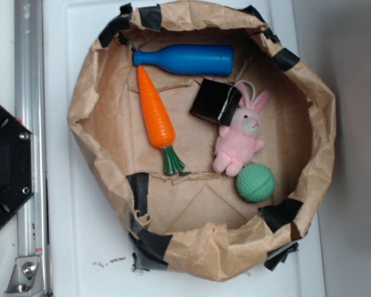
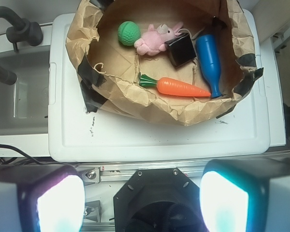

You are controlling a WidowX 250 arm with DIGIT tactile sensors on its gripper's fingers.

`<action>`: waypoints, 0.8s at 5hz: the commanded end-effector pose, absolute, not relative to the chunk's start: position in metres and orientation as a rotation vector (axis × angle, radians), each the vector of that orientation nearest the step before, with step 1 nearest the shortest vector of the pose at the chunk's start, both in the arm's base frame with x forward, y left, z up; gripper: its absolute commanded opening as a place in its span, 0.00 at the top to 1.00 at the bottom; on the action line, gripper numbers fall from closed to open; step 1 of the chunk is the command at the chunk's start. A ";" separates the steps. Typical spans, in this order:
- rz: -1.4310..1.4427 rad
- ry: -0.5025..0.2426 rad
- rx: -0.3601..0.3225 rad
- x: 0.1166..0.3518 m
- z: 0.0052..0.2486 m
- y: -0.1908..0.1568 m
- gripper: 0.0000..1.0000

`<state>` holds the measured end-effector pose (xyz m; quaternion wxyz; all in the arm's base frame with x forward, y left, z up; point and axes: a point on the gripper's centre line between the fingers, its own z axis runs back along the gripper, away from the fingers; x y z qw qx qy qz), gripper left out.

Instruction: Grab the black box.

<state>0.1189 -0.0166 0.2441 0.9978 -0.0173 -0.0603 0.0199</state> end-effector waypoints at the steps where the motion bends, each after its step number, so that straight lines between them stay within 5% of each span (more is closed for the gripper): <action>1: 0.040 -0.121 -0.035 0.119 0.244 -0.017 0.00; 3: 0.215 -0.028 -0.021 0.201 0.217 -0.015 0.00; 4: 0.416 -0.042 -0.031 0.229 0.193 -0.012 0.00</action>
